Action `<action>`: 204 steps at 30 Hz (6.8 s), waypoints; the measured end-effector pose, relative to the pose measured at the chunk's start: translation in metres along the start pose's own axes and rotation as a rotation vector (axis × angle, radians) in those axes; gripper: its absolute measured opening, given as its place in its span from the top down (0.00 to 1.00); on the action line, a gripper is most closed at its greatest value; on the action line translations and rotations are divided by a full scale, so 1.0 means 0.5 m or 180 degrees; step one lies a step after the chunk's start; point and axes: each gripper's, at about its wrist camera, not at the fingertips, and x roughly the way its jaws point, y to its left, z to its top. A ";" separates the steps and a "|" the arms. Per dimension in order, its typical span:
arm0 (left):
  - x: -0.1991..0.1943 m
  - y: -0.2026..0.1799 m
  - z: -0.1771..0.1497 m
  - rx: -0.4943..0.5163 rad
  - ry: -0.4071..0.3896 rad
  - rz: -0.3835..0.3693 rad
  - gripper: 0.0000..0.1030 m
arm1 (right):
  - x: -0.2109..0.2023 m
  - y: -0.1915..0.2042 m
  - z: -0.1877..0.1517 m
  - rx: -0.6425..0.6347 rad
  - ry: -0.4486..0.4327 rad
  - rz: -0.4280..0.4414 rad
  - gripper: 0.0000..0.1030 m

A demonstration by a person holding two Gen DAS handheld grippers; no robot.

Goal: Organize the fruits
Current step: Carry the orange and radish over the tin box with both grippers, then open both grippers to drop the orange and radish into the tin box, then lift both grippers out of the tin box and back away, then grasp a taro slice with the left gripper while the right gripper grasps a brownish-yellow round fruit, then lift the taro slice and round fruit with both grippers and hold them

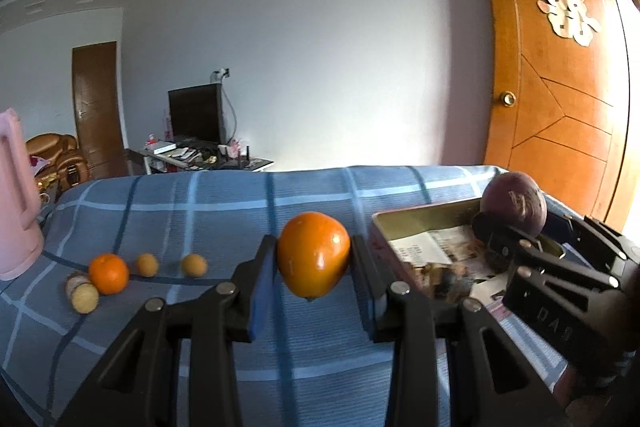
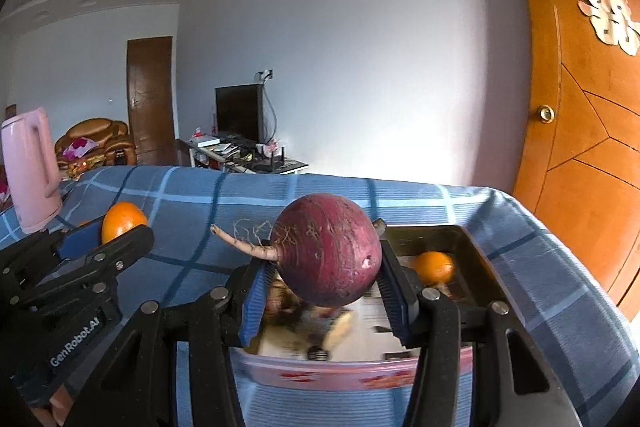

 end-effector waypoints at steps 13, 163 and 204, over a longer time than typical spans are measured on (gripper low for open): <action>0.043 -0.114 0.015 0.0134 0.0049 -0.0298 0.63 | 0.009 -0.165 0.001 0.0368 0.0098 -0.0181 0.49; 0.137 0.508 -0.058 -0.0675 0.1537 0.0062 0.58 | 0.340 0.451 0.018 0.0086 0.1565 0.0585 0.66; 0.009 0.497 -0.020 -0.0485 0.0475 0.0753 0.58 | 0.076 0.427 0.029 -0.0053 0.0011 0.0439 0.71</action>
